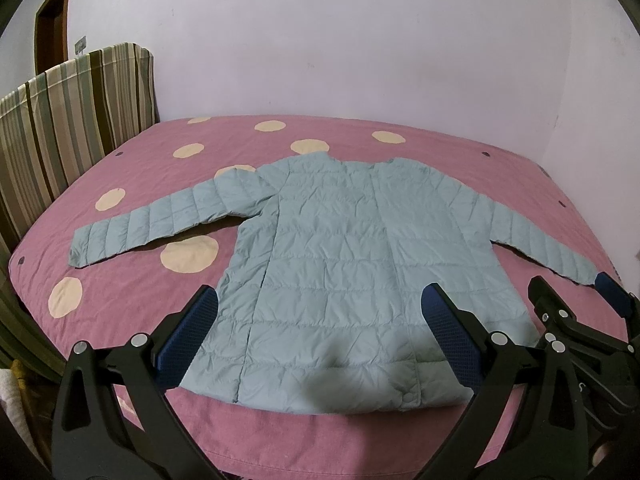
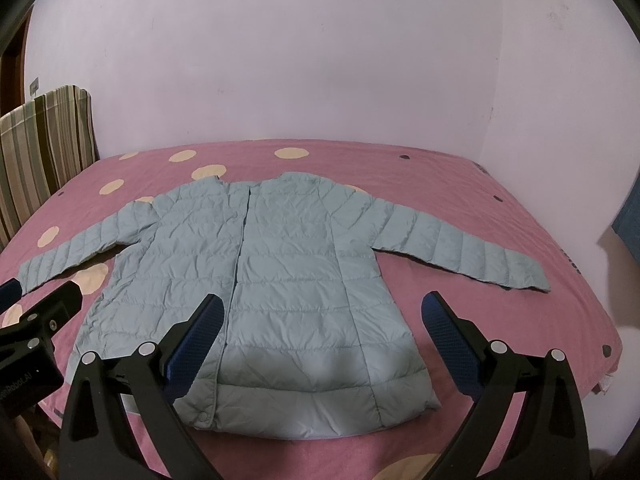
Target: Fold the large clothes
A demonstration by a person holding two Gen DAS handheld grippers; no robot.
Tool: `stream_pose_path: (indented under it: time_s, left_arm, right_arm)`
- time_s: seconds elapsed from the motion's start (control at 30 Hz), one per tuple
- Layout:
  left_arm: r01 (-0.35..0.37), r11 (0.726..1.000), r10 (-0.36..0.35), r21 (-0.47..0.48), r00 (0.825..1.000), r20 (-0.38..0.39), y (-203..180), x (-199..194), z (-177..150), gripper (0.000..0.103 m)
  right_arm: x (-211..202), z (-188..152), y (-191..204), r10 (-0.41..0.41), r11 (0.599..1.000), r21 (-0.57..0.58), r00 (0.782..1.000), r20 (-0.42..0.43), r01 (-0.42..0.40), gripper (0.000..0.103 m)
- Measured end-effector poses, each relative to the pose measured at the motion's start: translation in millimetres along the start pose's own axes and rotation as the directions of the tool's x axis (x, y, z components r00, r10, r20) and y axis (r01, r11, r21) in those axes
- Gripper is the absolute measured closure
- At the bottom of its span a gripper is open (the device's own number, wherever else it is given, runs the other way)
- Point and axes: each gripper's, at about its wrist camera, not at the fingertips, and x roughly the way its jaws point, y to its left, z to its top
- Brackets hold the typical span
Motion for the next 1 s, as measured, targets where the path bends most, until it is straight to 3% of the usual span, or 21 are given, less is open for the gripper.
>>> stream_pose_path:
  time_s: [1.0]
  left_arm:
    - [-0.003,1.000,0.003,0.004,1.000,-0.006,4.7,-1.1,-4.1,0.002]
  right_arm:
    - [-4.8,3.3,4.7,-0.002,1.000,-0.002,1.000,-0.002,0.002,0.005]
